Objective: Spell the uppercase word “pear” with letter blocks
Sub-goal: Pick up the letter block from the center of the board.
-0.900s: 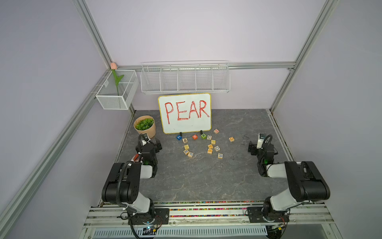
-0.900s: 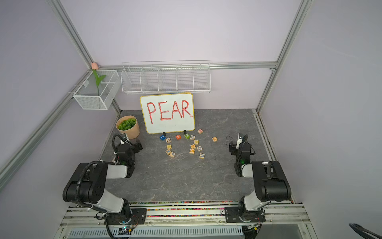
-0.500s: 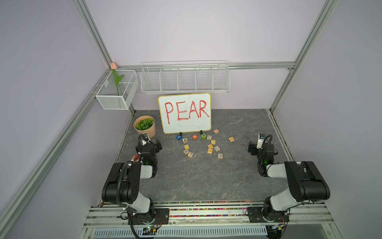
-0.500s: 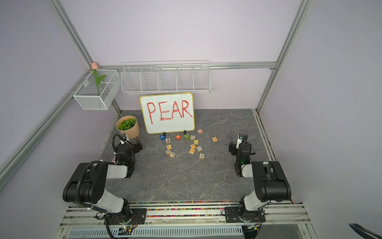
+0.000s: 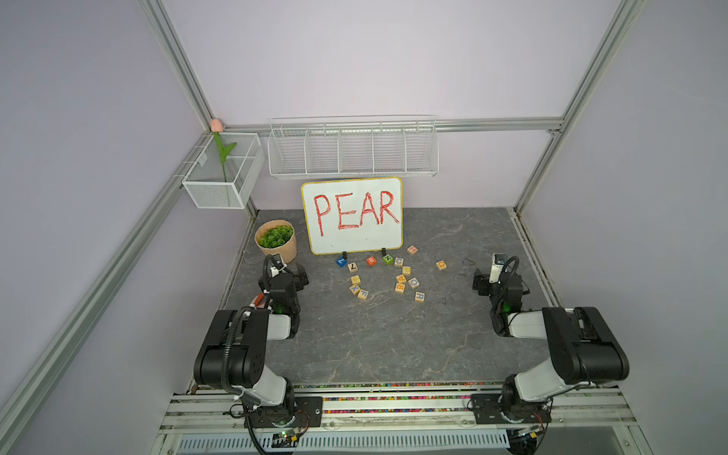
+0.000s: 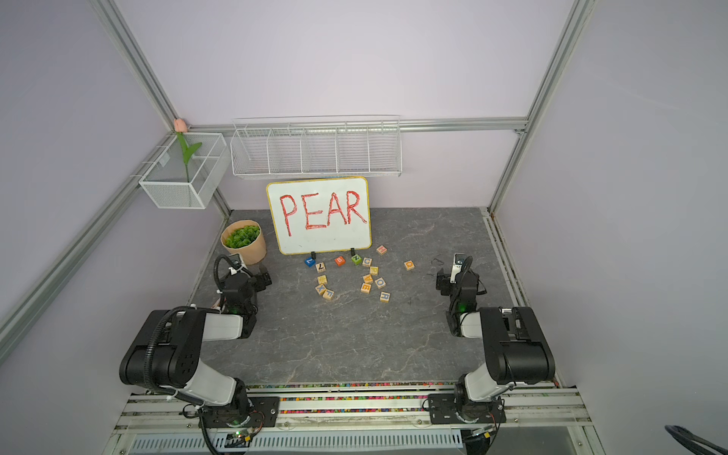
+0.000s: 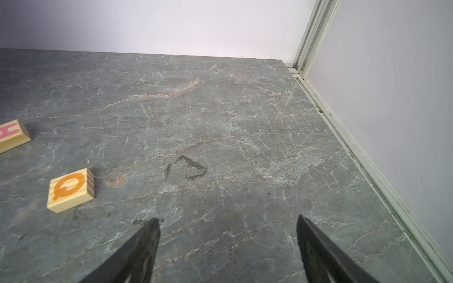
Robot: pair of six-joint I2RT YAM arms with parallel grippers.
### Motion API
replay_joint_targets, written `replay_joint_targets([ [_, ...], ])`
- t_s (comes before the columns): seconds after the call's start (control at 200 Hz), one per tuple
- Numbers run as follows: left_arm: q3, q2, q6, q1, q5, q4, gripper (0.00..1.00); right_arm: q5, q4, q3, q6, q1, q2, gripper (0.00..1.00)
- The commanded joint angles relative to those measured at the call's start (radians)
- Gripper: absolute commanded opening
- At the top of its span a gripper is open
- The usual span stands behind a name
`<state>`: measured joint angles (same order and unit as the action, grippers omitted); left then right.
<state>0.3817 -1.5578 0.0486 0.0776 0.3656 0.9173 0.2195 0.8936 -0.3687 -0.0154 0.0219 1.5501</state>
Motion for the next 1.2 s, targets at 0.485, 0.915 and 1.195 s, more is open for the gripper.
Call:
replay_joint_targets([
  [0.485, 0.021, 0.429, -0.028, 0.085, -0.18, -0.398, 0.99, 0.025, -0.495, -0.11, -0.052, 0.141, -0.442, 0.89],
  [0.915, 0.207, 0.748, 0.583, 0.407, -0.242, -0.994, 0.99, -0.251, -0.929, -0.251, 0.431, 0.297, -0.704, 0.89],
  [1.195, 0.24, 0.573, 0.815, 0.693, -0.149, -0.922, 0.99, -0.218, -1.006, -0.322, 0.566, 0.546, -0.57, 0.89],
])
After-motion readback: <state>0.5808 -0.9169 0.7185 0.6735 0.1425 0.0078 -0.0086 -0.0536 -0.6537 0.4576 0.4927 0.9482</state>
